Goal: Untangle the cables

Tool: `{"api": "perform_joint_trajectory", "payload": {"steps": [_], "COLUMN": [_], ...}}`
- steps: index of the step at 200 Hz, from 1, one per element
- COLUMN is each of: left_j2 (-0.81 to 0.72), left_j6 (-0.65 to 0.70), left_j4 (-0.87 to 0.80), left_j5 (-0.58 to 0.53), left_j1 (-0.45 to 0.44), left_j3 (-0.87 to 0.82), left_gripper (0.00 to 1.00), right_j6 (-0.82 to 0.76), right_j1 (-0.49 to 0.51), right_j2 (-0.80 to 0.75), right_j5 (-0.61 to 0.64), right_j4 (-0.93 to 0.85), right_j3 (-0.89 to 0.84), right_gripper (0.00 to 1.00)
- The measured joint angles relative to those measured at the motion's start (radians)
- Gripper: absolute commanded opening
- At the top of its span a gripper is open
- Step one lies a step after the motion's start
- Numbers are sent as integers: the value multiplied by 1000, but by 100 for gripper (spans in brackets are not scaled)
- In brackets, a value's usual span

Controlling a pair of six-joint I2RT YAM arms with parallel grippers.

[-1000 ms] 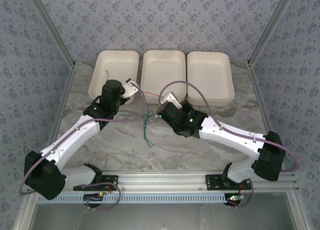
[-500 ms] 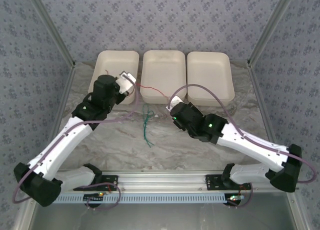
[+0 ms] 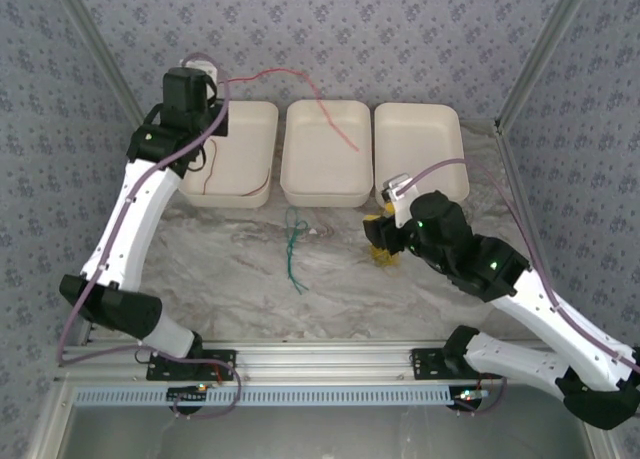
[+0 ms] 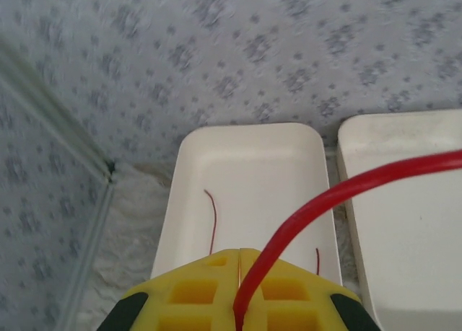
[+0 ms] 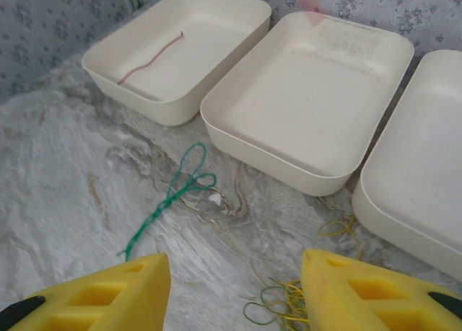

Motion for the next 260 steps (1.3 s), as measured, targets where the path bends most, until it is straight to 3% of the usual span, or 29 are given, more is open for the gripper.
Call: {"api": "perform_joint_trajectory", "payload": {"steps": [47, 102, 178, 260], "left_j2": [97, 275, 503, 535], "left_j6": [-336, -660, -975, -1176], "left_j4": [-39, -66, -111, -121], "left_j5": [48, 108, 240, 285], "left_j1": [196, 324, 327, 291], "left_j3": [53, 91, 91, 69], "left_gripper": [0, 0, 0, 0], "right_j6": [116, 162, 163, 170], "right_j1": [-64, -91, -164, -198], "right_j2": [-52, -65, -90, -129], "right_j5": [-122, -190, -245, -271], "right_j4": [57, 82, 89, 89], "right_j3": [-59, -89, -127, -154], "right_gripper": [53, 53, 52, 52]}}
